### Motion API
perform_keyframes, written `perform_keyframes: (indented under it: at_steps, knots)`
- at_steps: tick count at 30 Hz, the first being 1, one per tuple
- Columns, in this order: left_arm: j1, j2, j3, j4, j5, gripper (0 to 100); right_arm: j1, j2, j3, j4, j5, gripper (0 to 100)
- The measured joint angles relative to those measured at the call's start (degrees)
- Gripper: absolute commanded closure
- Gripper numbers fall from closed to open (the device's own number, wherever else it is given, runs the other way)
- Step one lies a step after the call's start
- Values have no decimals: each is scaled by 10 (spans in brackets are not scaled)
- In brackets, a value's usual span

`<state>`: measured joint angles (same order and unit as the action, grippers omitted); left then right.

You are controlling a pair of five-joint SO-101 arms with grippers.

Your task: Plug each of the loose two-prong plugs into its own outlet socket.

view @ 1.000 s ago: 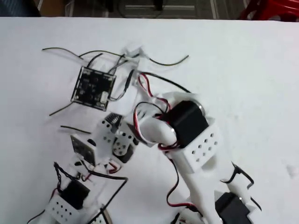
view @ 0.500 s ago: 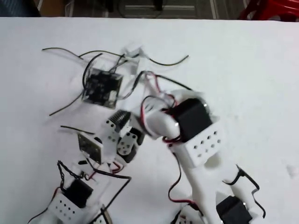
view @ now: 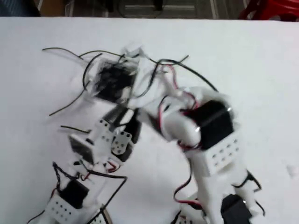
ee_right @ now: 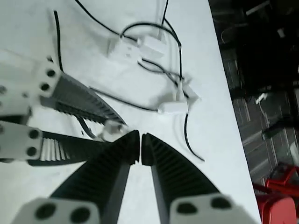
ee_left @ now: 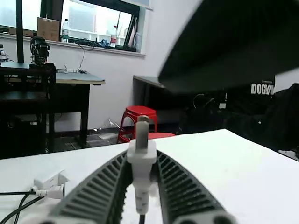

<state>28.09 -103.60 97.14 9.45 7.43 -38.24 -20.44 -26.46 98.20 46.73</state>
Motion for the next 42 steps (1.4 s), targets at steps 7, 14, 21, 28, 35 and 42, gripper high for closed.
perform_keyframes:
  at_steps: [7,14,21,28,35,42]
  knots:
    - [-4,0,0,0,-2,976,-80,-1,0,2,-39,980]
    - [-4,0,0,0,-3,976,-76,-1,97,-6,-40,980]
    - [-5,2,0,7,0,976,3,-9,214,-111,-43,980]
    - [-5,4,0,8,0,976,42,-18,266,-150,-1,980]
    - [-2,4,0,8,0,976,91,-10,270,-173,9,980]
    - [-4,-2,0,6,0,976,128,-1,273,-185,11,980]
